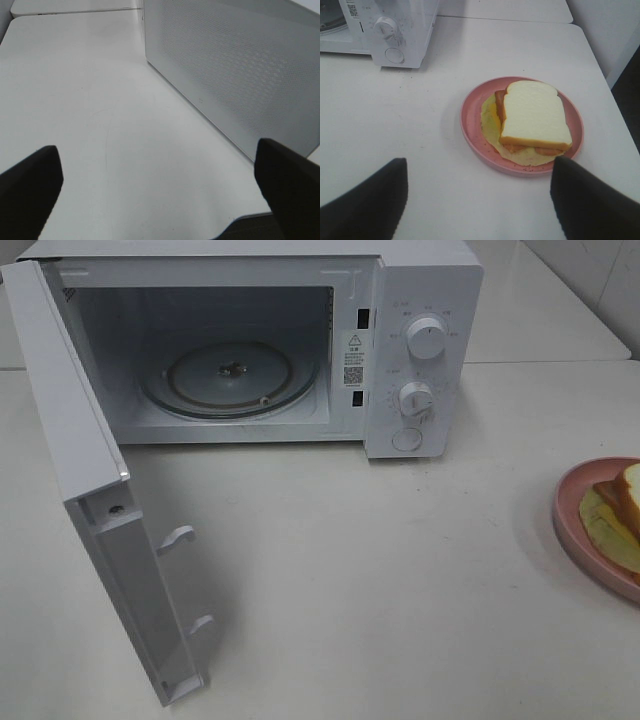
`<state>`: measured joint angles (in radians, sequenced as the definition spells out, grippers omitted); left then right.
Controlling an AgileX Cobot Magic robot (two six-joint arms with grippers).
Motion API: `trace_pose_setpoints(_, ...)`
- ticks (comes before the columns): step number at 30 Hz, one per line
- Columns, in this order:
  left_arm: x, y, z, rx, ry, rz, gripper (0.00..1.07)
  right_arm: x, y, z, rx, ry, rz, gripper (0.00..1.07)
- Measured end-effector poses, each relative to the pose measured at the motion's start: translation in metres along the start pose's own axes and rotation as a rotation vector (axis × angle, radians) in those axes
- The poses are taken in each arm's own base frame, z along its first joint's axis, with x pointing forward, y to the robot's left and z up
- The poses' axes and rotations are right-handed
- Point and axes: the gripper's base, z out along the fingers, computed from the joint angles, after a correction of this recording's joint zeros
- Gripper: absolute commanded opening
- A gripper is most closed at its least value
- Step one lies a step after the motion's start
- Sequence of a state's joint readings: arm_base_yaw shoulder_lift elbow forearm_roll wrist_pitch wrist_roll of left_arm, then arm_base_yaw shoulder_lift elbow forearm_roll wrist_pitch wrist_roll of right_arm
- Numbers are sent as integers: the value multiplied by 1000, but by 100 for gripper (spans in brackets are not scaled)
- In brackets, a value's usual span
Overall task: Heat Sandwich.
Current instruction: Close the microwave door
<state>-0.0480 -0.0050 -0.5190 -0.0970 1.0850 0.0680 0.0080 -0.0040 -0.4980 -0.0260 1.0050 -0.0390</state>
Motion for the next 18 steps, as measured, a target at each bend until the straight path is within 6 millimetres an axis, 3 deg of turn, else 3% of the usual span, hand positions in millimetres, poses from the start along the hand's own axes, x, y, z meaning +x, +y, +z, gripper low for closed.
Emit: trace_pose_setpoints(18, 0, 0, 0, 0, 0, 0, 100, 0, 0, 0, 2, 0, -1, 76)
